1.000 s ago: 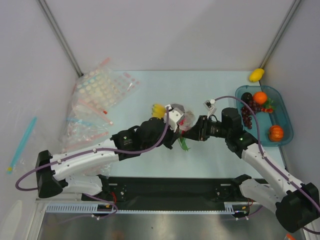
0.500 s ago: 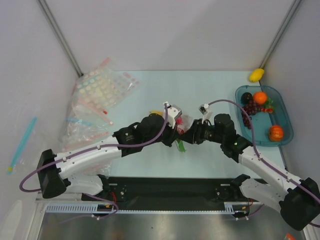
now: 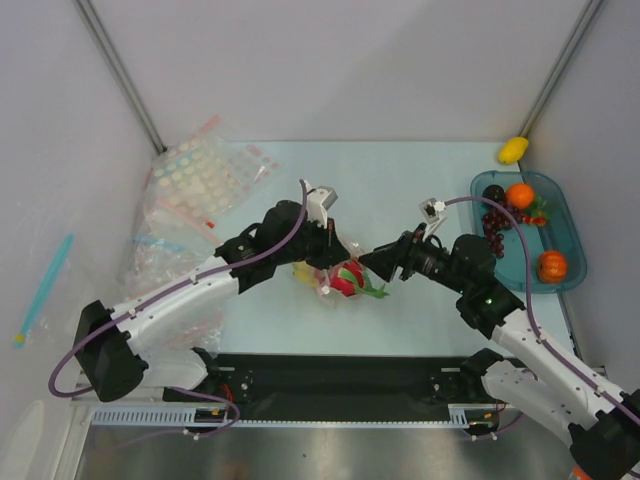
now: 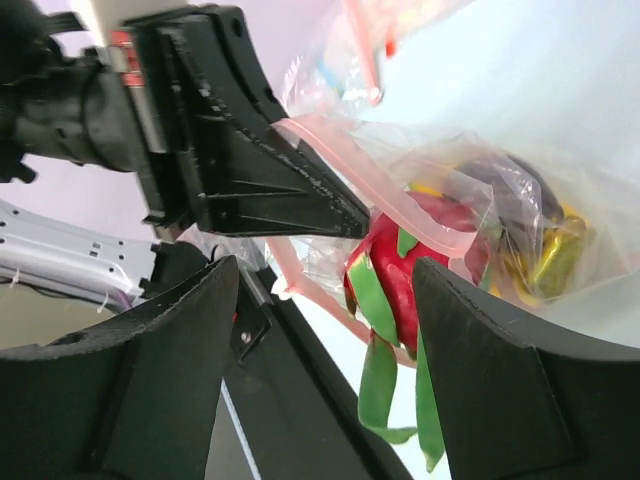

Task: Place the food in the zip-top bag and seal the zipper
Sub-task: Place the fake fruit in the zipper food storage bag.

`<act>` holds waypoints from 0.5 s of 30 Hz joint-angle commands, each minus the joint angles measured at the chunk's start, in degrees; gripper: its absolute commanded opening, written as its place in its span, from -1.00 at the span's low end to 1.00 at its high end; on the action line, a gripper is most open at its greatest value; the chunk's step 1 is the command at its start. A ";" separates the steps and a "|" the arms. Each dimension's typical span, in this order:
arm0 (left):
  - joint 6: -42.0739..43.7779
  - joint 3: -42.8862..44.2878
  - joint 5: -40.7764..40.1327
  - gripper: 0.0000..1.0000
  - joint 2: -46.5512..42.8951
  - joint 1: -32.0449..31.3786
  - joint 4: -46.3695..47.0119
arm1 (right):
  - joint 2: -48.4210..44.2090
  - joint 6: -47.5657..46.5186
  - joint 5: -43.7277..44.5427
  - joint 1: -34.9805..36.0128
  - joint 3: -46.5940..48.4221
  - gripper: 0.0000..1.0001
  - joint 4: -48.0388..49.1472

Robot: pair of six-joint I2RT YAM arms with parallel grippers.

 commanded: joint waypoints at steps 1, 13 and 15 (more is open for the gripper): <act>-3.92 0.97 3.01 -0.99 -2.70 2.24 4.68 | -3.19 -1.00 3.41 -0.72 1.25 0.49 2.27; -4.62 -3.69 -7.01 -1.00 -13.86 5.05 5.82 | 2.15 -1.09 12.40 -2.65 0.29 -0.01 -1.17; -4.53 -4.04 -8.23 -0.99 -14.65 5.05 5.56 | 3.66 -0.82 11.16 -2.22 -0.86 -0.03 1.98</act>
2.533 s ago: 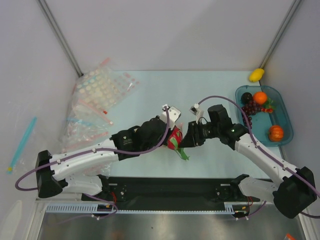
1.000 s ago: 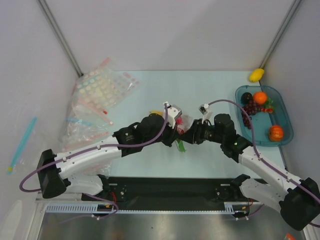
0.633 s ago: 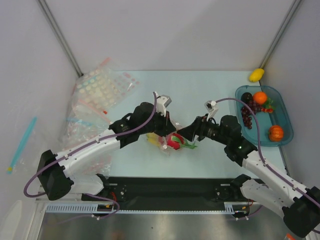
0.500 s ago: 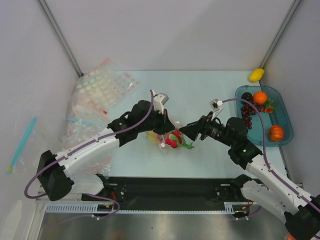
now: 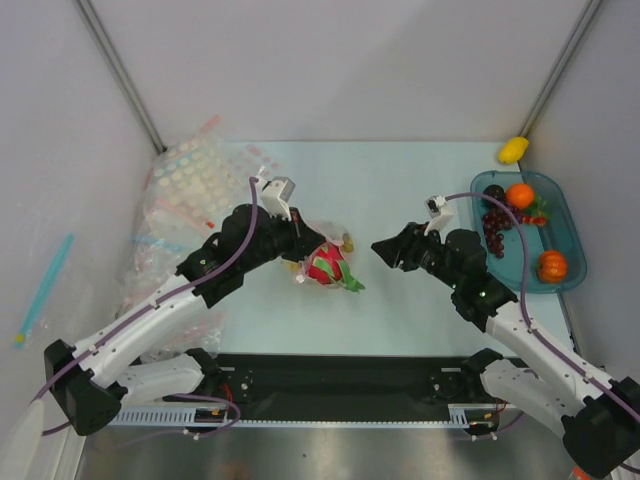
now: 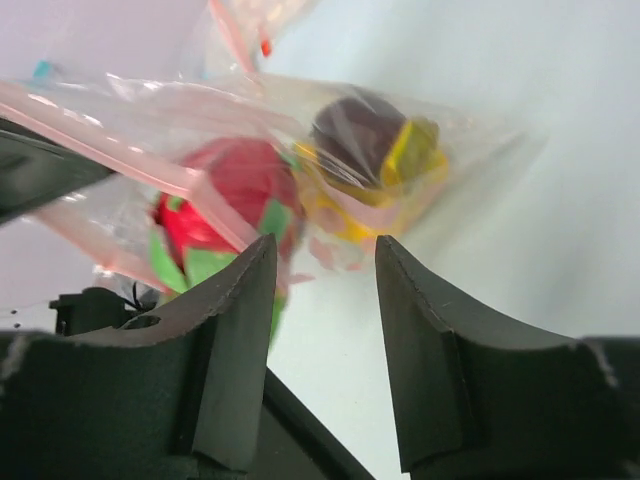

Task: Place the food in the zip-top bag and seal the zipper
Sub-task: Place the fake fruit in the zipper food storage bag, then adjust the zipper food storage bag at the center of the board.

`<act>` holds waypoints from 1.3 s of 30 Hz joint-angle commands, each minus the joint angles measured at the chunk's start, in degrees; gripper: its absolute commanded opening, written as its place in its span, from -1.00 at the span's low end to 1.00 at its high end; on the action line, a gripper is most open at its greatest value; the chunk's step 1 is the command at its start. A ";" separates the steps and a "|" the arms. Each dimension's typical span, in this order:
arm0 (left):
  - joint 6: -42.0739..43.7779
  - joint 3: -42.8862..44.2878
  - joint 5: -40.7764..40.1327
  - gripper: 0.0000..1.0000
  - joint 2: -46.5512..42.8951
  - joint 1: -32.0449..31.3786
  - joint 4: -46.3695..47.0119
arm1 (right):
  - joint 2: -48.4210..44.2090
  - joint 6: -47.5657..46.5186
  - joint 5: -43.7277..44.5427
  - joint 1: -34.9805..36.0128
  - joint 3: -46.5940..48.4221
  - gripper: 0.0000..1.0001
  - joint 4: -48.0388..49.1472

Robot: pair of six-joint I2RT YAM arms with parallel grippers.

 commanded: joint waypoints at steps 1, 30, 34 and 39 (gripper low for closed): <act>-1.04 0.18 -3.46 -0.99 -3.81 0.38 4.99 | 2.57 0.34 -1.58 0.82 -1.16 -0.04 6.07; -1.57 0.88 -0.21 -0.99 -4.34 0.38 3.93 | 19.45 -4.50 0.16 14.62 0.50 -0.38 17.33; -1.48 1.05 -0.99 -0.99 -4.34 0.38 3.58 | 18.57 -4.41 1.83 14.98 0.33 -0.80 17.41; -1.21 1.58 -1.70 -0.99 -3.82 0.38 2.53 | 16.03 -4.58 1.48 15.15 0.06 -1.00 16.89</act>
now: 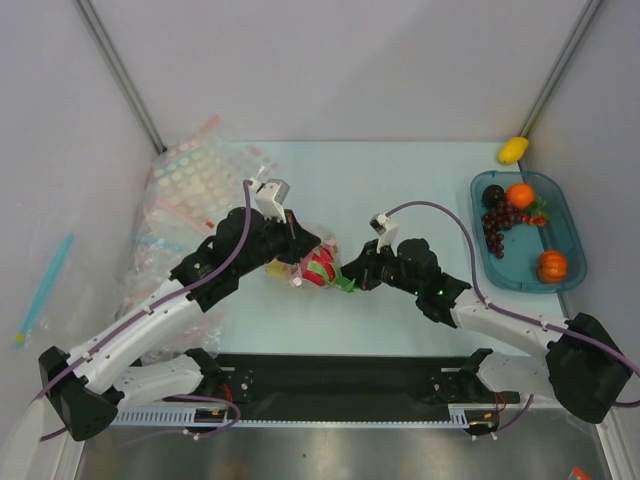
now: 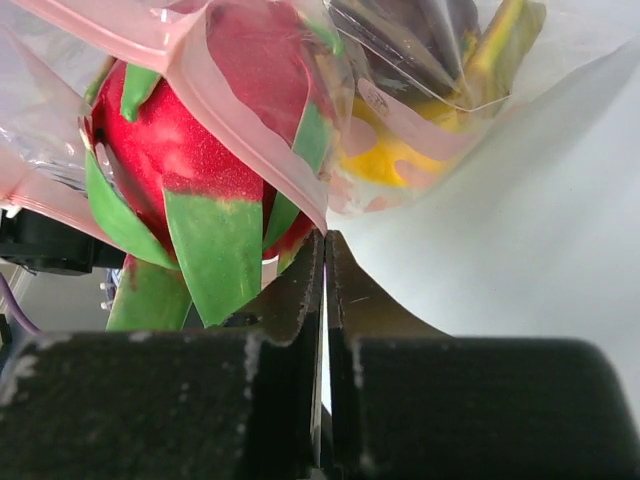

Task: Place the food in the zip-top bag and seal the zipper
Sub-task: Adjust the zipper food storage bag at the center of the board.

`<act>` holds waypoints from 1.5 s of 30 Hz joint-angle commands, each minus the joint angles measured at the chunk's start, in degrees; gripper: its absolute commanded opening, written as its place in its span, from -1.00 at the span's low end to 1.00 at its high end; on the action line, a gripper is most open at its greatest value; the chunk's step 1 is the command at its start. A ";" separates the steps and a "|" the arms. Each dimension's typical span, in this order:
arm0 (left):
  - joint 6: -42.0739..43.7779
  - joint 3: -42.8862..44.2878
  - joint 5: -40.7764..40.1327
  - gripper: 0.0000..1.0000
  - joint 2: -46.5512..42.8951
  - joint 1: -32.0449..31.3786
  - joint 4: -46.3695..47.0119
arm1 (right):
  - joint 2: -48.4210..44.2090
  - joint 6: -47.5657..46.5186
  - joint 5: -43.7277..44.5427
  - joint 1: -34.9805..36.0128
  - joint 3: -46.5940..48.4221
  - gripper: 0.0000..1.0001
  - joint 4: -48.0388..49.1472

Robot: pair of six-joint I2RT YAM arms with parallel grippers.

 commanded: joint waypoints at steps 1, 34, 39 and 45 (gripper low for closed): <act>-1.10 2.39 0.55 -0.99 -0.19 0.33 4.17 | -3.08 -1.24 1.44 0.42 2.18 -1.00 1.81; 2.15 19.18 -13.42 -0.99 -0.09 0.77 -12.64 | -1.07 -4.58 -1.64 -8.81 40.77 -1.00 -48.57; 1.89 12.16 -10.45 -0.99 1.83 0.68 -5.34 | -1.58 -5.81 0.91 -11.52 35.43 -0.61 -41.82; -0.23 2.48 -4.12 -0.99 6.22 0.77 8.29 | -9.03 -5.90 5.47 -17.85 24.43 -0.30 -33.71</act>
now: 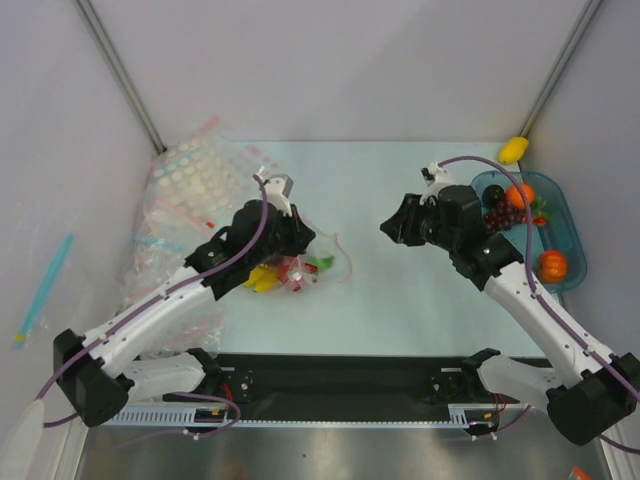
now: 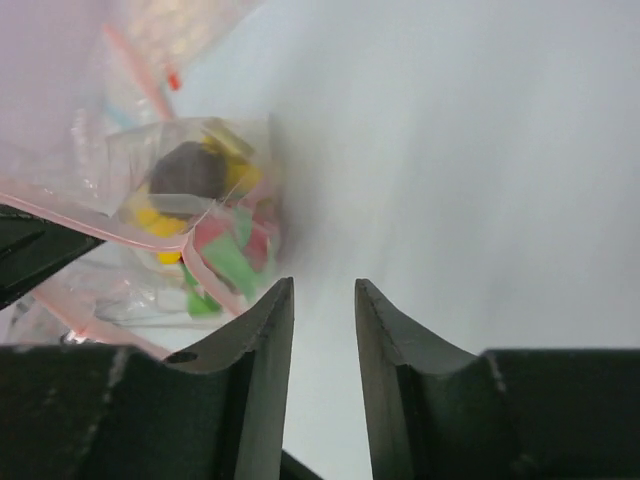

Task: Place the food in the zip-top bag and seal the zipper
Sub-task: Adjust the zipper food storage bag at the center of the board, then pick up the fake vegetable from the bin.

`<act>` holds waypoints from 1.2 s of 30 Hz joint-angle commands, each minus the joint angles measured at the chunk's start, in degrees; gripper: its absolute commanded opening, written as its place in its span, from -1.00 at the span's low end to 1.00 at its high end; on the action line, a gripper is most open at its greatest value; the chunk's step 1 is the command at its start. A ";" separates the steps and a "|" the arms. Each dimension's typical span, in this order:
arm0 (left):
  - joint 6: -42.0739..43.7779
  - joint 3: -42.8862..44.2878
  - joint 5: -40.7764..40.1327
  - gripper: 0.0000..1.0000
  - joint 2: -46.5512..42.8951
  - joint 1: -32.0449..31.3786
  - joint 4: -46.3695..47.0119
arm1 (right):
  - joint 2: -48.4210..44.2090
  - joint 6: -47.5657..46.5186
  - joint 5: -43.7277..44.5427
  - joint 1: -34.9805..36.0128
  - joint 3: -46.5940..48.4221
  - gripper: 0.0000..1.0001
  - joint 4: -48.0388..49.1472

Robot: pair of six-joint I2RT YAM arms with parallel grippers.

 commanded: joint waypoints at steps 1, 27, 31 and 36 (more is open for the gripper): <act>-1.08 -1.06 5.66 -0.99 2.64 0.27 11.88 | -5.84 -0.39 5.17 -3.88 -4.73 -0.27 7.01; -0.46 -2.20 9.53 -0.99 6.78 0.18 13.03 | -7.29 13.66 40.62 -45.36 -12.22 1.00 -3.00; -0.81 -2.21 11.46 -0.99 8.10 0.18 13.47 | 0.27 14.20 34.55 -51.97 -11.34 0.99 -1.77; -0.81 -0.98 13.31 -0.99 10.29 0.18 12.85 | 5.83 13.06 34.80 -52.94 -9.76 0.99 0.94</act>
